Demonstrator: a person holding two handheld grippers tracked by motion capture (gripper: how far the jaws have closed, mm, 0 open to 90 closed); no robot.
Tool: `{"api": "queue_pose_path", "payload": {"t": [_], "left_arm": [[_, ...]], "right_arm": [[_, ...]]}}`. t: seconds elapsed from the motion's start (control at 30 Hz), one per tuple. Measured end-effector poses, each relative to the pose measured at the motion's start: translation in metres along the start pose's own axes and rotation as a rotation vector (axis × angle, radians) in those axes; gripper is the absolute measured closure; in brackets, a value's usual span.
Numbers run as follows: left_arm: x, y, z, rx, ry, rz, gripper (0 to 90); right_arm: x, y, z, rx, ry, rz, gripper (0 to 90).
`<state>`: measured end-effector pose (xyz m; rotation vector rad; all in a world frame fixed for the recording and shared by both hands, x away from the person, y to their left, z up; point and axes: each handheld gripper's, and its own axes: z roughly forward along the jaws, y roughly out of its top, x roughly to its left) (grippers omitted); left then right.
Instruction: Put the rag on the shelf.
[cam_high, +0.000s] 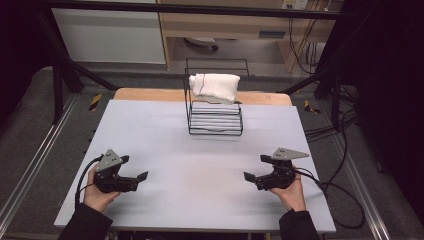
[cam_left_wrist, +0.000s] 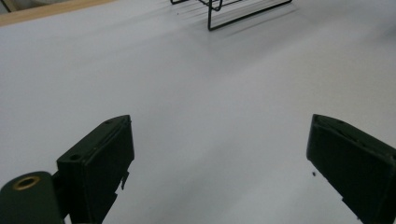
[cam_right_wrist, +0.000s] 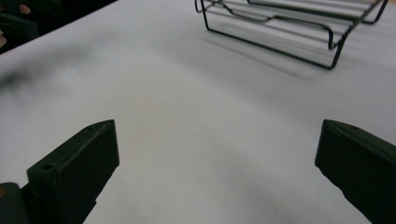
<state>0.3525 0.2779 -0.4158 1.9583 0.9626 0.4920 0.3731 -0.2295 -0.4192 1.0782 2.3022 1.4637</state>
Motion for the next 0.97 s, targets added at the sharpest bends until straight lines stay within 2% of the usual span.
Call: {"api": "queue_pose_path", "payload": {"t": [0.13, 0.33, 0.6, 0.97], "left_arm": [[0.002, -0.008, -0.004, 0.005, -0.007, -0.003, 7.8], [0.005, -0.017, -0.005, 0.02, -0.015, -0.002, 7.9], [0.006, -0.023, -0.005, 0.037, -0.015, 0.001, 7.9], [0.005, -0.024, -0.005, 0.035, -0.017, -0.004, 7.8]], "right_arm": [[-0.004, -0.015, -0.005, 0.03, -0.006, 0.011, 0.4], [-0.009, -0.028, -0.013, 0.029, -0.008, 0.021, 0.4], [-0.01, -0.031, -0.016, 0.037, -0.012, 0.02, 0.4], [-0.01, -0.032, -0.016, 0.045, -0.009, 0.024, 0.4]]}}
